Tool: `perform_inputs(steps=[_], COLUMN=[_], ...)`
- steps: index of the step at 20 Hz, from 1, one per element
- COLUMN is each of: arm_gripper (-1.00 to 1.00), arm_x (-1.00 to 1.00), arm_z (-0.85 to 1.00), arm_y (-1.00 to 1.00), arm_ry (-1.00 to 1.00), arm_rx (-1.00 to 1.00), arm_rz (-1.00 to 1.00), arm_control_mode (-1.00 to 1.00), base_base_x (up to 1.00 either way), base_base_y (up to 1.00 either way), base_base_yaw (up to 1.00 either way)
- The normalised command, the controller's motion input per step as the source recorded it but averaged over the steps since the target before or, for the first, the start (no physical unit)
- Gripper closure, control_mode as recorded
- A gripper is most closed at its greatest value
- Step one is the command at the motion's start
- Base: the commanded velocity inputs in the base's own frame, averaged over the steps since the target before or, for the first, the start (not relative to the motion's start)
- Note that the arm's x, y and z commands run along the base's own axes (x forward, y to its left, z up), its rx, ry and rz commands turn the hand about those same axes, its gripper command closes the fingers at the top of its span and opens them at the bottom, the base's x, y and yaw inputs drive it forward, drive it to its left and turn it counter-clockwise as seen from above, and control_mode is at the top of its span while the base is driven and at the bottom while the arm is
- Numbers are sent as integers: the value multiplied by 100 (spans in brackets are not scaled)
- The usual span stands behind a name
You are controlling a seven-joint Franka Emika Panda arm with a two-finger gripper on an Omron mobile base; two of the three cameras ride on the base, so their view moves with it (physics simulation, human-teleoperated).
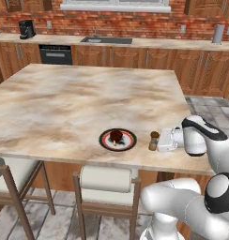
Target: Retrieve the shaker from the cabinet and place it next the steak on a plate on the dining table.
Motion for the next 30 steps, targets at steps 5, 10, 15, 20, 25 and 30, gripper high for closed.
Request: perform_inputs(steps=[5, 10, 15, 20, 25, 30], arm_gripper=[100, 100, 100, 100, 100, 100], arm_x=[13, 13, 14, 11, 5, 3], arm_z=[-2, 0, 0, -1, -7, -17], arm_y=[0, 0, 0, 0, 0, 0], arm_ry=[0, 0, -2, -6, -11, -5], arm_rx=[5, 1, 0, 0, 0, 0], arm_rz=[2, 1, 0, 0, 1, 2], arm_control_mode=[-100, -100, -100, -100, -100, -100], base_base_x=[0, 0, 0, 0, 0, 0], base_base_y=[0, 0, 0, 0, 0, 0], base_base_yaw=[0, 0, 0, 0, 0, 0])
